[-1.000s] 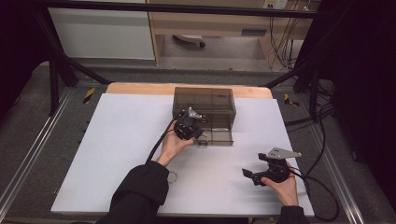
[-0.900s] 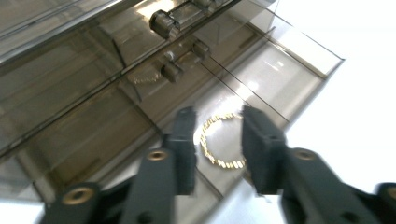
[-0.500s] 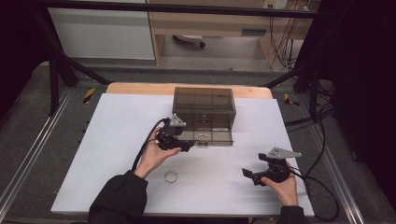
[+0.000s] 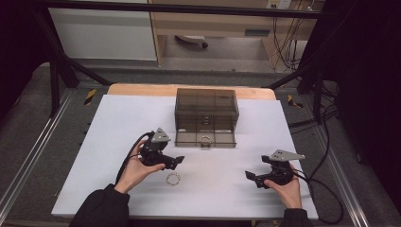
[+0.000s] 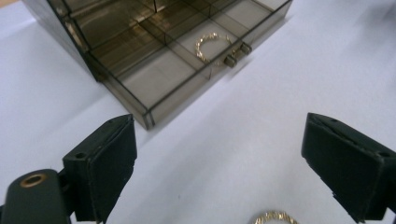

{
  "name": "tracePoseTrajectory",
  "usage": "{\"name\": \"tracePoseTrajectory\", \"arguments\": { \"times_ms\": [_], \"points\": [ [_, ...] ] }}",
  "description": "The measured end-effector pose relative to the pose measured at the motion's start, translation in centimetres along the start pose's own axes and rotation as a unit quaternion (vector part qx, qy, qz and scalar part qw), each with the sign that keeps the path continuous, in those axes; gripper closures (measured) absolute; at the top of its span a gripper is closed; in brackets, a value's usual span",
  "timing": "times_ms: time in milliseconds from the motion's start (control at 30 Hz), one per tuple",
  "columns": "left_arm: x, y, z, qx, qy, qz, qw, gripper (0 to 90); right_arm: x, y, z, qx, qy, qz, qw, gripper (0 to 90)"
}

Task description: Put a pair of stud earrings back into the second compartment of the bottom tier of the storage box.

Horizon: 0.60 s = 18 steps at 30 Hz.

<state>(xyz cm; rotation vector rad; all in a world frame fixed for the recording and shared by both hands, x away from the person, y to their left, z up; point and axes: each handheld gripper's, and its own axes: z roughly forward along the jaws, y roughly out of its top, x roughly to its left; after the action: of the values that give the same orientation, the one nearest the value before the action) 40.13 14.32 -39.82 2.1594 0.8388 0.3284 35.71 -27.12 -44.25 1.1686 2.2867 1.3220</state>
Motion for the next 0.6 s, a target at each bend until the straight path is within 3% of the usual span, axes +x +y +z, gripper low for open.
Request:
{"name": "tracePoseTrajectory", "arguments": {
  "times_ms": [333,600],
  "points": [
    [-0.1,-2.7,-1.0,0.000,0.005,-0.004,1.0000,9.1,0.0,0.0,0.0,0.001,-0.001,-0.002,1.0000,0.6],
    [-1.4,-4.7,-0.9,0.018,0.004,0.001,0.9998,13.9,0.0,-0.1,0.0,0.001,-0.002,-0.003,1.0000,0.6]
  ]
}}
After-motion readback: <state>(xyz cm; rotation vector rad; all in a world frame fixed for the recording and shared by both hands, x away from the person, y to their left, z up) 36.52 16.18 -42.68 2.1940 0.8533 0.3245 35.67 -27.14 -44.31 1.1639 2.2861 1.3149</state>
